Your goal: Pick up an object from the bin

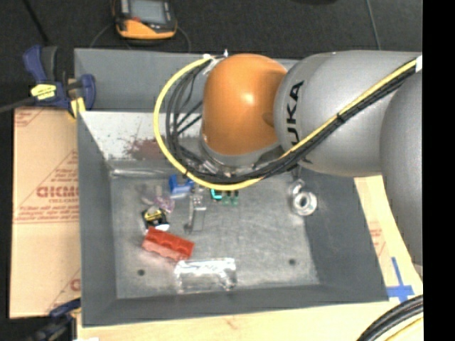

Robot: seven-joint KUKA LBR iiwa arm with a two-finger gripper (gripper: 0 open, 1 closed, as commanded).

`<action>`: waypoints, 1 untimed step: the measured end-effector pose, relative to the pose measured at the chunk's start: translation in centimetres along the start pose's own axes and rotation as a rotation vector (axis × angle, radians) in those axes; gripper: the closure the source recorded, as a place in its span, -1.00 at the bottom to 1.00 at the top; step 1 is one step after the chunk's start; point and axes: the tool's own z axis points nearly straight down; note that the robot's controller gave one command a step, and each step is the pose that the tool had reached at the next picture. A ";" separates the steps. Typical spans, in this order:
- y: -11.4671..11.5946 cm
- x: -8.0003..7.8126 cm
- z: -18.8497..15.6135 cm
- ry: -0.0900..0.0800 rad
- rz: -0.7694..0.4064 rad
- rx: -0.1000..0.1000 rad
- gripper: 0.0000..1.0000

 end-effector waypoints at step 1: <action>2.0 -0.2 11.8 0.000 -0.192 0.002 -1.00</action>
Offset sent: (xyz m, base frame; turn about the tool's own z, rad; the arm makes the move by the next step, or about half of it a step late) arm 0.0005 0.0213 -0.1194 -0.1936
